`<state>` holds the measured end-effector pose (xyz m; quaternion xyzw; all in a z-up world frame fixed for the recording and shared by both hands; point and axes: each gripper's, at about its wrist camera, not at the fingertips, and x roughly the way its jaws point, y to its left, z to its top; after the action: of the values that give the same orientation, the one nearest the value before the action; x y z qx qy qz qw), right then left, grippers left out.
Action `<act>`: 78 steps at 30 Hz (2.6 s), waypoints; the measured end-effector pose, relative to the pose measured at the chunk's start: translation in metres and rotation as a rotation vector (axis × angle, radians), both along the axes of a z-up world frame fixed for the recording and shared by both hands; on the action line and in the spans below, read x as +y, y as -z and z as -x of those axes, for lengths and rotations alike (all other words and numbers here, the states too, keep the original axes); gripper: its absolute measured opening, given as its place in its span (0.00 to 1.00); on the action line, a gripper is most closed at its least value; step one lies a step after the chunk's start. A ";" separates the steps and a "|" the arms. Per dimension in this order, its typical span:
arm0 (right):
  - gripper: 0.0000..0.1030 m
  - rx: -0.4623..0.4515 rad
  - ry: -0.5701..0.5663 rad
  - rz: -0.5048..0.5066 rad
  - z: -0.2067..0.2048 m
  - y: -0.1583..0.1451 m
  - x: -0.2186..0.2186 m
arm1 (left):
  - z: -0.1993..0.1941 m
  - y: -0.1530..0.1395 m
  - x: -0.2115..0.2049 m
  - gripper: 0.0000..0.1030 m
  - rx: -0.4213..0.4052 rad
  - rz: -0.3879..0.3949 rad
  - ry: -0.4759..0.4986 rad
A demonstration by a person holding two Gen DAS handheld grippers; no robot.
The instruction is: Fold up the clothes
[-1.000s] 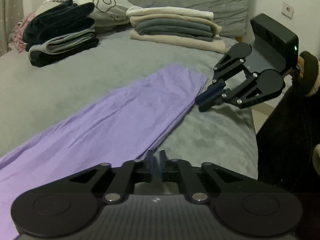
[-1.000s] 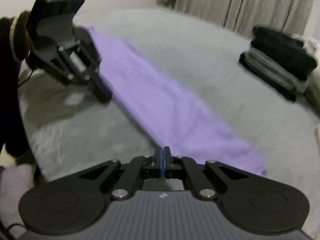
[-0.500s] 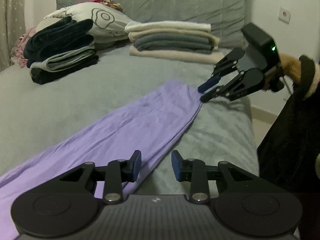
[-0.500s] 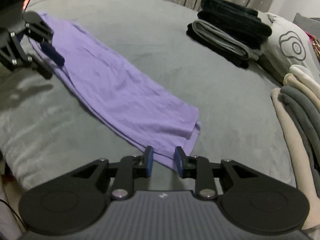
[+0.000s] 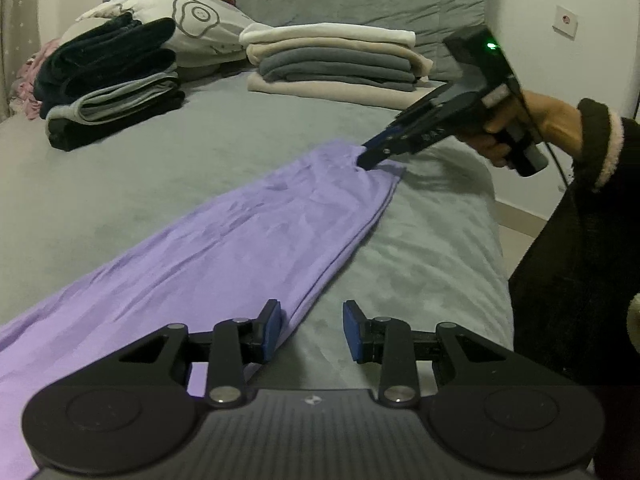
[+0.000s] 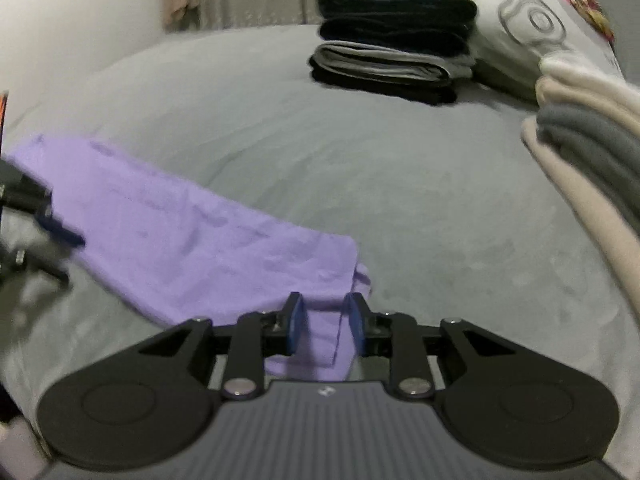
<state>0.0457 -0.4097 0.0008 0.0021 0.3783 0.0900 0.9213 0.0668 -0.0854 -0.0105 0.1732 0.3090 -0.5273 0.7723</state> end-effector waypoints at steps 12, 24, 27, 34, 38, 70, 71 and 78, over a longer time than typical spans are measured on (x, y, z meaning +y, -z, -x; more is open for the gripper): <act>0.06 0.037 0.093 -0.032 0.012 -0.019 -0.010 | 0.008 0.000 -0.003 0.32 0.054 0.012 0.099; 0.32 -0.102 -0.046 0.058 0.024 -0.025 0.004 | -0.001 -0.007 0.004 0.32 0.001 0.043 0.002; 0.29 -0.103 -0.153 0.128 0.023 -0.021 0.022 | -0.003 -0.006 0.004 0.32 0.010 0.042 -0.004; 0.13 -0.039 -0.213 0.179 0.004 -0.001 0.034 | -0.007 -0.001 0.004 0.32 0.018 0.019 -0.009; 0.07 -0.025 -0.204 0.144 -0.004 -0.001 0.027 | -0.008 0.000 0.004 0.32 0.020 0.016 -0.007; 0.34 -0.092 -0.039 0.151 -0.002 -0.015 0.047 | -0.020 -0.019 0.049 0.38 0.072 0.070 -0.121; 0.34 -0.098 -0.059 0.146 -0.008 -0.017 0.055 | -0.024 -0.022 0.054 0.42 0.071 0.082 -0.168; 0.42 -0.119 -0.194 0.118 -0.045 -0.026 0.107 | -0.054 -0.029 0.091 0.44 0.086 0.080 -0.514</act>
<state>0.0912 -0.3031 0.0269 -0.0942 0.3261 0.1563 0.9276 0.1207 0.0057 0.0184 0.0358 0.3545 -0.3326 0.8731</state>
